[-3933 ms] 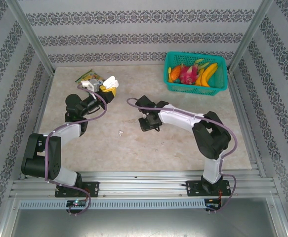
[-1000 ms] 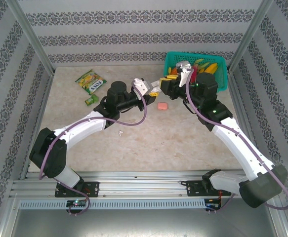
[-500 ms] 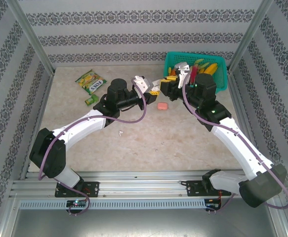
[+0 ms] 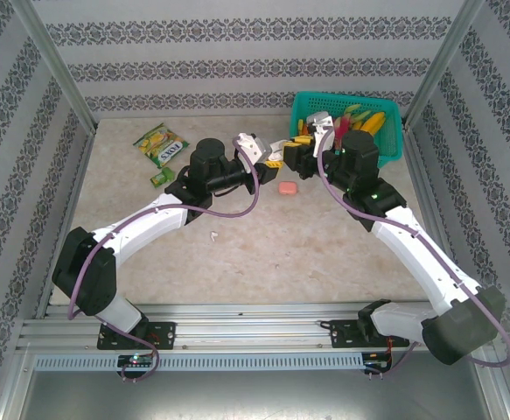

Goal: Insert wireless bluetooth earbuds into charging case

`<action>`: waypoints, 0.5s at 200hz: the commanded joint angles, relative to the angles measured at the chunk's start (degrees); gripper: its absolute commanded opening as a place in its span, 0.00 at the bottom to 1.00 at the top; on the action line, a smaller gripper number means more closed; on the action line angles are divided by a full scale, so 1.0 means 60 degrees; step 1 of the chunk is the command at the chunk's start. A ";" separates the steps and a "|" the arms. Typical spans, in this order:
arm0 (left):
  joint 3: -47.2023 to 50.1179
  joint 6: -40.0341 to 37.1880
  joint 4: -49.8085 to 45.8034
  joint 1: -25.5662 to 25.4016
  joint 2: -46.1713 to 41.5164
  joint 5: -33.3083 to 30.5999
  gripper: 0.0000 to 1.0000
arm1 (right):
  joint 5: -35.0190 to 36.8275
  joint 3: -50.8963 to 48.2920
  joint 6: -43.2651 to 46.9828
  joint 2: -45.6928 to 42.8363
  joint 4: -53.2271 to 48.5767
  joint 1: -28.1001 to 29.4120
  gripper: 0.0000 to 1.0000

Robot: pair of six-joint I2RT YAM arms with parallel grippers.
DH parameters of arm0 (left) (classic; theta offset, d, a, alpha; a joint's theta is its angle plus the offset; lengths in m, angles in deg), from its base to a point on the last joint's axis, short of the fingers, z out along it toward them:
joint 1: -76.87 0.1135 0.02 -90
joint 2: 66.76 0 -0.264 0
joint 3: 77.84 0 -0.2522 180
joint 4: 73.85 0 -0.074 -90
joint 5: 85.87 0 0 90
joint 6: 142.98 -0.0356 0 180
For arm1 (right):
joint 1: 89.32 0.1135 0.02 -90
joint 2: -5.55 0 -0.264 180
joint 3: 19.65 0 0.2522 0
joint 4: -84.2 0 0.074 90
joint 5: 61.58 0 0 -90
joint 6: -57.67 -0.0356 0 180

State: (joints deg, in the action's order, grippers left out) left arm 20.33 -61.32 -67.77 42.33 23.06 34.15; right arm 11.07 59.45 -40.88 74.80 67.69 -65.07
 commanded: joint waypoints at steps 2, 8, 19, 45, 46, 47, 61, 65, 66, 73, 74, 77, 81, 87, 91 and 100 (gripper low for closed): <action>-0.0373 0.0165 0.0034 -0.0161 -0.0059 0.0288 0.00 | 0.0152 -0.0122 0.0212 0.0072 0.0308 0.0031 0.30; -0.0381 0.0159 0.0024 -0.0161 -0.0064 0.0290 0.00 | 0.0153 -0.0113 0.0201 0.0088 0.0307 0.0031 0.30; -0.0381 0.0163 0.0021 -0.0177 -0.0080 0.0303 0.00 | 0.0152 -0.0109 0.0214 0.0117 0.0310 0.0020 0.30; -0.0375 0.0151 0.0010 -0.0204 -0.0124 0.0325 0.00 | 0.0211 -0.0098 0.0226 0.0159 0.0314 0.0004 0.30; -0.0374 0.0148 0.0007 -0.0204 -0.0120 0.0312 0.00 | 0.0211 -0.0103 0.0225 0.0160 0.0312 0.0010 0.30; -0.0381 0.0146 0.0013 -0.0204 -0.0119 0.0313 0.00 | 0.0210 -0.0106 0.0233 0.0161 0.0319 0.0006 0.30; -0.0374 0.0145 0.0005 -0.0210 -0.0119 0.0317 0.00 | 0.0265 -0.0120 0.0255 0.0169 0.0307 0.0002 0.30; -0.0381 0.0145 -0.0003 -0.0205 -0.0117 0.0314 0.00 | 0.0286 -0.0118 0.0280 0.0162 0.0307 0.0001 0.30; -0.0377 0.0145 0.0001 -0.0205 -0.0117 0.0321 0.00 | 0.0292 -0.0121 0.0282 0.0162 0.0301 0.0001 0.30; -0.0376 0.0137 0.0003 -0.0205 -0.0128 0.0321 0.00 | 0.0316 -0.0112 0.0297 0.0162 0.0305 0.0000 0.30; -0.0375 0.0141 0.0004 -0.0205 -0.0130 0.0317 0.00 | 0.0314 -0.0118 0.0298 0.0162 0.0308 0.0001 0.30; -0.0377 0.0142 0.0003 -0.0204 -0.0118 0.0324 0.00 | 0.0327 -0.0123 0.0320 0.0162 0.0290 -0.0006 0.30; -0.0374 0.0144 0.0005 -0.0226 -0.0121 0.0304 0.00 | 0.0349 -0.0114 0.0346 0.0162 0.0285 0.0003 0.30; -0.0381 0.0145 0.0004 -0.0217 -0.0126 0.0306 0.00 | 0.0368 -0.0136 0.0388 0.0162 0.0248 0.0007 0.30; -0.0377 0.0145 0.0003 -0.0225 -0.0131 0.0312 0.00 | 0.0400 -0.0138 0.0428 0.0162 0.0239 0.0002 0.30; -0.0385 0.0145 0.0004 -0.0220 -0.0130 0.0292 0.00 | 0.0458 -0.0153 0.0541 0.0147 0.0184 0.0017 0.29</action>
State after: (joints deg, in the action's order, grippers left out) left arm 19.91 -61.25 -68.23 42.04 23.06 34.52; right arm 11.88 59.34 -39.94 75.37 67.74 -65.10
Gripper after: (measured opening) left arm 0.245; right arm 0.299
